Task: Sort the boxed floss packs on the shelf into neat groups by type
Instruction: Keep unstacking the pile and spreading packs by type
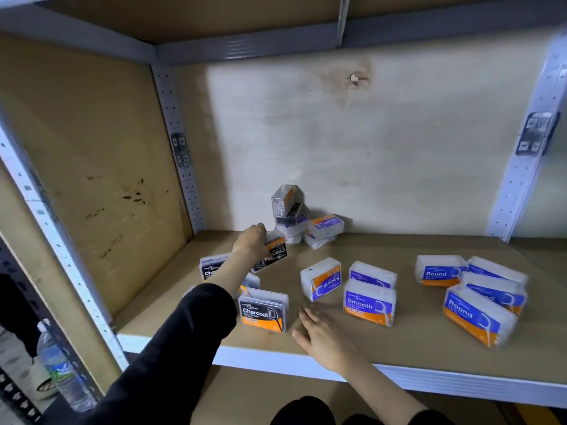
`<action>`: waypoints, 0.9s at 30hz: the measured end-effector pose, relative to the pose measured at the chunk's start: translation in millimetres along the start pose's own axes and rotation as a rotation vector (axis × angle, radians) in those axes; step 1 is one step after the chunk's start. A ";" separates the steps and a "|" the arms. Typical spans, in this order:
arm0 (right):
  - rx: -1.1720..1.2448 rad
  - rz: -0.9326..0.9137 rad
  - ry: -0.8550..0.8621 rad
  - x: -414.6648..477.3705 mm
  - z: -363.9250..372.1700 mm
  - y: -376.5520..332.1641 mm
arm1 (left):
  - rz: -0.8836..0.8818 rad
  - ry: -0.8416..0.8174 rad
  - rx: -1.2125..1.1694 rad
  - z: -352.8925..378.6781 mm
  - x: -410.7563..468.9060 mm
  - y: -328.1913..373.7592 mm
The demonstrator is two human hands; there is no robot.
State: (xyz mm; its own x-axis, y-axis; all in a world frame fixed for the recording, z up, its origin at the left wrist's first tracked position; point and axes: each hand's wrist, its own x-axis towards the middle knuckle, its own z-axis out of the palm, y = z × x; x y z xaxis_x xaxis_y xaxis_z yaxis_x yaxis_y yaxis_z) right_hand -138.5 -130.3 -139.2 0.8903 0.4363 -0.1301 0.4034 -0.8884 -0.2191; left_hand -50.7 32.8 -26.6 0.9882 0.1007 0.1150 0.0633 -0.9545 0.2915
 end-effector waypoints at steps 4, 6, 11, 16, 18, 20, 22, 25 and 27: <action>0.006 0.001 0.000 1.2 0.5 1.3 | -0.047 -0.018 0.008 17.7 7.1 -7.8; 0.022 -0.006 0.009 1.1 -0.6 1.2 | -0.058 -0.040 0.020 24.5 9.8 -9.9; 0.017 -0.038 0.043 4.3 2.7 4.7 | -0.079 -0.108 0.057 39.9 14.7 -15.3; 0.044 -0.034 0.053 6.2 4.7 7.5 | -0.104 -0.145 0.079 50.2 20.4 -18.7; 0.051 -0.039 0.059 5.5 3.8 7.1 | -0.104 -0.146 0.082 51.0 22.9 -19.1; 0.059 -0.039 0.066 4.4 3.1 5.6 | -0.107 -0.145 0.082 51.1 24.5 -19.7; 0.071 -0.038 0.074 3.6 2.8 4.7 | -0.105 -0.147 0.071 52.1 26.2 -20.9; 0.071 -0.050 0.089 6.0 4.9 6.7 | -0.097 -0.143 0.068 52.4 26.7 -22.0; 0.067 -0.050 0.092 6.2 5.7 7.7 | -0.092 -0.143 0.073 51.1 26.8 -22.0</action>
State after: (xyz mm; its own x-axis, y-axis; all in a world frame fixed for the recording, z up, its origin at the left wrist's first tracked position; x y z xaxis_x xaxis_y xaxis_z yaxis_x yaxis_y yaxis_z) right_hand -131.1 -133.6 -147.2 0.8863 0.4622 -0.0289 0.4355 -0.8531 -0.2874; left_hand -18.6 42.2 -78.4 0.9872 0.1527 -0.0464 0.1592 -0.9615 0.2240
